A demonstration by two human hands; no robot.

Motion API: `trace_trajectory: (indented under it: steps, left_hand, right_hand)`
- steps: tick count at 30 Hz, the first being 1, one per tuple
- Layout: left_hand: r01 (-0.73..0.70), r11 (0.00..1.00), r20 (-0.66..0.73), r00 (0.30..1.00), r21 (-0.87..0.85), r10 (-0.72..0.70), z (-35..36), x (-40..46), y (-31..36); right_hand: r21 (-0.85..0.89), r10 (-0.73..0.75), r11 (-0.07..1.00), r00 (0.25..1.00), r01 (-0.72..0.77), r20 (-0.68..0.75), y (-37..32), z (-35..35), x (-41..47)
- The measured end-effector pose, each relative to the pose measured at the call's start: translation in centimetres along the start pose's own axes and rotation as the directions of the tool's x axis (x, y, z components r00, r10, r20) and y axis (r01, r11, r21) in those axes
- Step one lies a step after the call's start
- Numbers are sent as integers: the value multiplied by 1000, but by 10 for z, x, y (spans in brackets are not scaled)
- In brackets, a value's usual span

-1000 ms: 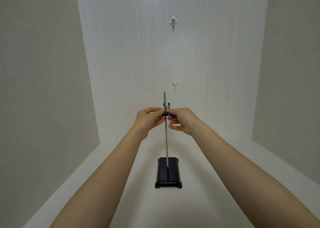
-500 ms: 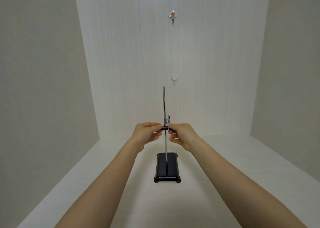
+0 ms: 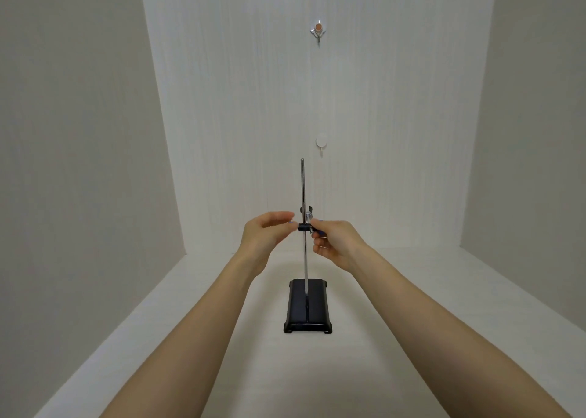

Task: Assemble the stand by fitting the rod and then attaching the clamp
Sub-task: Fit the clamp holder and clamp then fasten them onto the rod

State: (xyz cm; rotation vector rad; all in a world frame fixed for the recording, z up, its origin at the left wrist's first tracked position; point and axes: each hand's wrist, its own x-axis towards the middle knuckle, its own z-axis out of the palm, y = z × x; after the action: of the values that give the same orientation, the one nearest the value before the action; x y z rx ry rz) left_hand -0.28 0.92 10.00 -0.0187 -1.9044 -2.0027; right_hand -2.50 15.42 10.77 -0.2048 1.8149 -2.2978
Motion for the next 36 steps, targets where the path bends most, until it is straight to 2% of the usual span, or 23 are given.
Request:
trace_trajectory:
  steps: [2,3,6,12,16,20,27,30,33,36]
  left_hand:
    - [48,997,-54,997,-63,-51,-1,2,-1]
    - [78,996,-68,994,-35,-81,-2,4,-2]
    - [144,989,-5,990,40,-143,-3,2,-4]
    - [51,995,14,999,86,-52,-4,-1,-2]
    - [128,992,-72,989,1,-128,-1,1,-1]
    - [219,972,-64,975,84,-214,1,1,-2]
    - [105,993,51,993,45,-108,-4,-4,-1]
    - [146,989,-14,989,-3,-146,-4,-2,0]
    - [207,977,-91,975,59,-202,-4,0,-1]
    - [229,971,-61,972,69,-225,-2,0,-2]
  right_hand:
    - [-6,-7,1000,1000,7,-8,-1,1,0]
    - [-9,-11,1000,1000,11,-13,-1,1,0]
    - [-13,-21,1000,1000,21,-15,-1,1,0]
    - [-41,-23,999,999,22,-27,-1,1,0]
    - [-40,-20,999,1000,19,-23,-1,1,0]
    - [-36,-24,999,999,23,-23,0,0,0]
    - [-20,-8,1000,1000,8,-13,1,0,-1]
    - [-22,-8,1000,1000,7,-16,1,0,-1]
    - [-20,-9,1000,1000,8,-18,2,1,0]
    - [-25,-6,1000,1000,6,-20,2,0,1]
